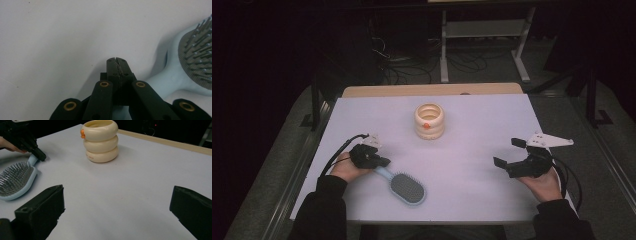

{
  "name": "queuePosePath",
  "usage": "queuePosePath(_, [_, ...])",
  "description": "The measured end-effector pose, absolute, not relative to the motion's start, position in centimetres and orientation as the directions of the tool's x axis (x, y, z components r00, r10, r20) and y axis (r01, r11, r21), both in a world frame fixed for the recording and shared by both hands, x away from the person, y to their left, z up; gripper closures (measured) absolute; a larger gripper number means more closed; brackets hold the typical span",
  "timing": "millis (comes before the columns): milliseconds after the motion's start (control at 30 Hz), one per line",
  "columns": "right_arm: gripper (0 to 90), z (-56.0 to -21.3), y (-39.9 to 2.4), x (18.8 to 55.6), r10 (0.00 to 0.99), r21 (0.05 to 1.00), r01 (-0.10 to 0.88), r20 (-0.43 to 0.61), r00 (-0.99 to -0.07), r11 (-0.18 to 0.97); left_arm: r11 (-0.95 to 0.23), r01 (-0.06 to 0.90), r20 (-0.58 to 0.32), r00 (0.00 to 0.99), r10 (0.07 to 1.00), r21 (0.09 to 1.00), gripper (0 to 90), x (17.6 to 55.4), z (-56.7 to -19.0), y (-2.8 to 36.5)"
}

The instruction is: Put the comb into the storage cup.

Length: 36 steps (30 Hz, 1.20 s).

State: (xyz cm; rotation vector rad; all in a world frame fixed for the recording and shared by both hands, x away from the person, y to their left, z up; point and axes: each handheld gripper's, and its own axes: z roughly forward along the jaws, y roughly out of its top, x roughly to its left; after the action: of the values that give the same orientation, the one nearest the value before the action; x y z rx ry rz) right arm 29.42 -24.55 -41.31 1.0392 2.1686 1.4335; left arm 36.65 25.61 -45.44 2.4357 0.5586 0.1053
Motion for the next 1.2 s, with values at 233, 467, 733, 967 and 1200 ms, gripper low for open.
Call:
queuePosePath(233, [0.0,-41.3,-24.5,29.4,0.729,0.894,0.388,0.111,-0.675,0.224,-0.721,0.363,-0.06,0.911,0.409,0.591,90.0,35.9,-45.5,25.9])
queuePosePath(467, [0.0,-41.3,-24.5,29.4,0.73,0.894,0.387,0.11,-0.675,0.224,-0.724,0.36,-0.056,0.912,0.407,0.588,90.0,35.0,-45.5,26.4])
queuePosePath(733, [0.0,-41.3,-24.5,29.4,0.729,0.894,0.387,0.109,-0.676,0.225,-0.736,0.327,-0.017,0.919,0.394,0.592,90.0,33.3,-45.2,26.6])
queuePosePath(967, [0.0,-41.3,-24.5,29.4,0.728,0.895,0.384,0.105,-0.678,0.229,-0.752,0.315,-0.015,0.926,0.376,0.579,90.0,32.6,-45.3,26.6])
queuePosePath(1200, [0.0,-41.3,-24.5,29.4,0.728,0.895,0.383,0.106,-0.677,0.226,-0.757,0.312,-0.015,0.928,0.371,0.575,90.0,32.1,-45.1,26.7])
